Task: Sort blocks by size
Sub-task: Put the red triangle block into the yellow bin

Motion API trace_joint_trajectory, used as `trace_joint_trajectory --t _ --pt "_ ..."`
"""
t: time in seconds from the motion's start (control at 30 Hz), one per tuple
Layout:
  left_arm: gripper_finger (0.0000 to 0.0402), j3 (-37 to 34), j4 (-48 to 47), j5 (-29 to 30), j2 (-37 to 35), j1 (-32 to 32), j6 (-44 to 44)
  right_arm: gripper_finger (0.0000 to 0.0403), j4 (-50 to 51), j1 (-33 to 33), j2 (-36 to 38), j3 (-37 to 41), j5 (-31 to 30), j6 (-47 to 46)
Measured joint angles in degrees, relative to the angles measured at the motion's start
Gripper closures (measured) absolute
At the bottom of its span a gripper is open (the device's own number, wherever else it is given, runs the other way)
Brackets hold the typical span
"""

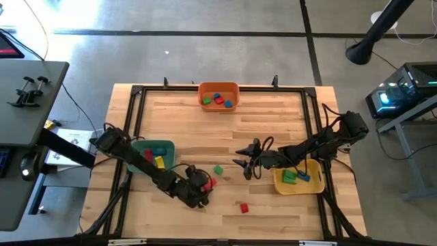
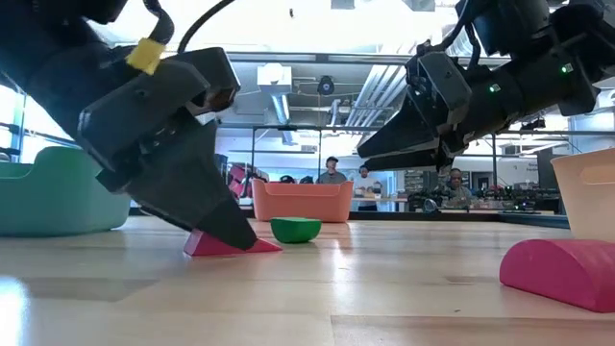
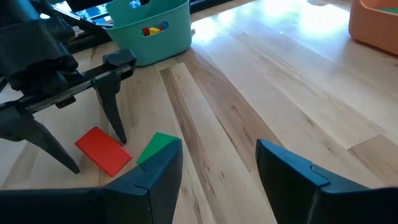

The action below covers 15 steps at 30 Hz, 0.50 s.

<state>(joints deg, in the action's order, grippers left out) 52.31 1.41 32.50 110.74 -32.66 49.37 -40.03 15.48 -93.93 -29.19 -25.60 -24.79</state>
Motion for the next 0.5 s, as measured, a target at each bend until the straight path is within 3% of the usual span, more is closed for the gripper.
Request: trace_joint_trajectory --t 0.3,0.5 --pt "0.0214 -0.02 -5.81 1.45 -0.07 -1.95 4.1 0.0204 -0.02 -0.08 0.0 0.0 0.12 1.06" --pt "0.0294 -0.07 -6.11 0.34 -0.6 -1.74 -0.66 0.0204 -0.99 -0.08 0.0 0.0 4.61 4.34"
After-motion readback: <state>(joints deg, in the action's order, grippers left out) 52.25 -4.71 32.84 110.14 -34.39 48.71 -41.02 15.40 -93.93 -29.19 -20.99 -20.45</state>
